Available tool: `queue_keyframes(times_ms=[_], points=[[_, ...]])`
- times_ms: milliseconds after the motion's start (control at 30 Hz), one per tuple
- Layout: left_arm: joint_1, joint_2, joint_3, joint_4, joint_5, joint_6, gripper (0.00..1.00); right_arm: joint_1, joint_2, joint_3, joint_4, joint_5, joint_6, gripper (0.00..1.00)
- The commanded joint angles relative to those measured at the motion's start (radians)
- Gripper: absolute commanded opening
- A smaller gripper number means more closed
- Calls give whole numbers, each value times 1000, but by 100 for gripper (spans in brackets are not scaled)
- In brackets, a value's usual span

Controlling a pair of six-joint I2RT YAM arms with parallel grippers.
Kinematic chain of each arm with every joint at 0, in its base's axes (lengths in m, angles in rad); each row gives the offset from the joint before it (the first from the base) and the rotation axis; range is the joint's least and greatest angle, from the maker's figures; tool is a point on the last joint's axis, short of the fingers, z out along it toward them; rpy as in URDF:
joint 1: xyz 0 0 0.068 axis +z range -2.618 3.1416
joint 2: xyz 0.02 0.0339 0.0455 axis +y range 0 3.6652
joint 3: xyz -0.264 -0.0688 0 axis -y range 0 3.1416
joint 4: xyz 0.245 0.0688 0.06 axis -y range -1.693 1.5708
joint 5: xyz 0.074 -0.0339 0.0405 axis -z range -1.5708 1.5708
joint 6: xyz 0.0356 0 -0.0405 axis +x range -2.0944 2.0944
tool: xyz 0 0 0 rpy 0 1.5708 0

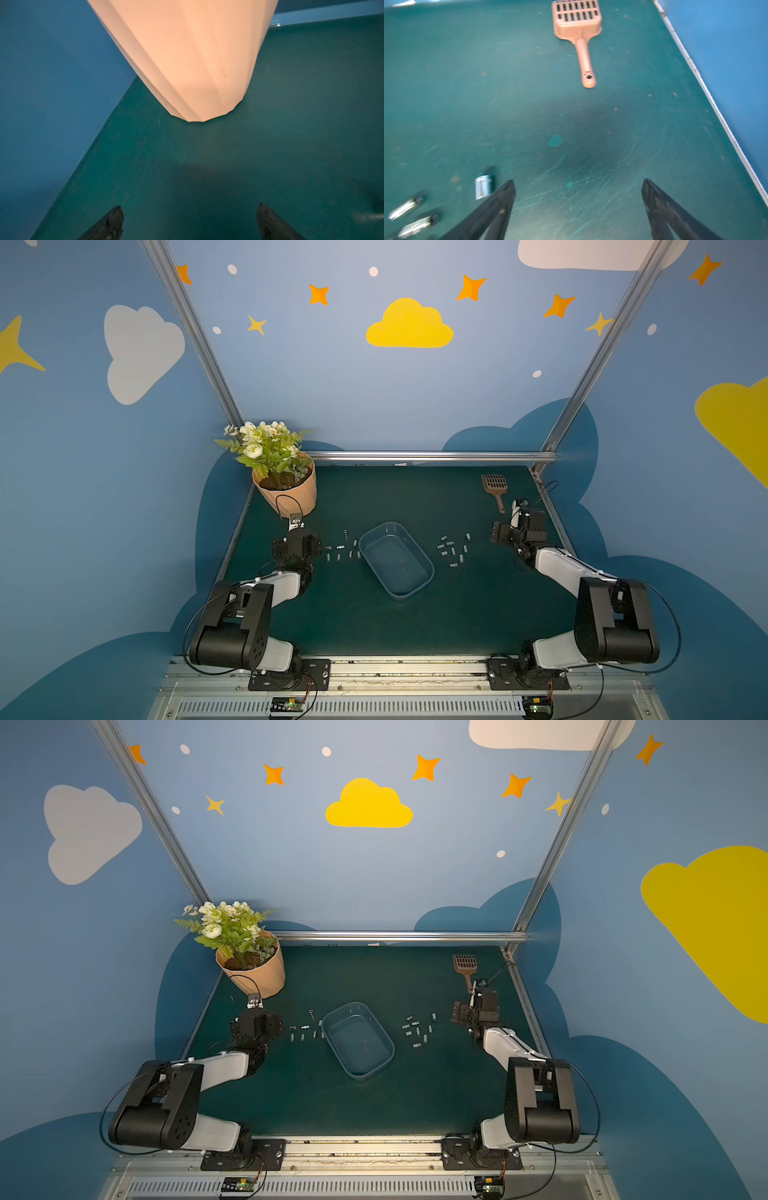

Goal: Take out the socket from the storage box
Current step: Reset both arms

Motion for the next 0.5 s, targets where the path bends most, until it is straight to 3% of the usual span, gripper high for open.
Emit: queue_keyframes(times_ms=[0, 33, 133, 233, 300, 400, 467], points=[[31, 2, 42, 28, 95, -20, 100, -10, 33, -107, 320, 27, 35, 98], [44, -8, 33, 37, 117, -37, 100, -5, 44, -148, 436, 5, -4, 98], [90, -53, -51, 150, 219, -93, 100, 13, 25, -175, 437, -11, -20, 98], [117, 19, -159, 442, 316, -91, 100, 16, 49, -222, 582, -23, -49, 98], [117, 46, -150, 426, 405, -63, 100, 16, 43, -223, 571, -31, -47, 98], [108, 126, -124, 488, 432, -34, 100, 17, 45, -227, 582, -44, -54, 98], [107, 81, -98, 356, 427, -43, 100, 17, 52, -263, 615, -107, -69, 98]])
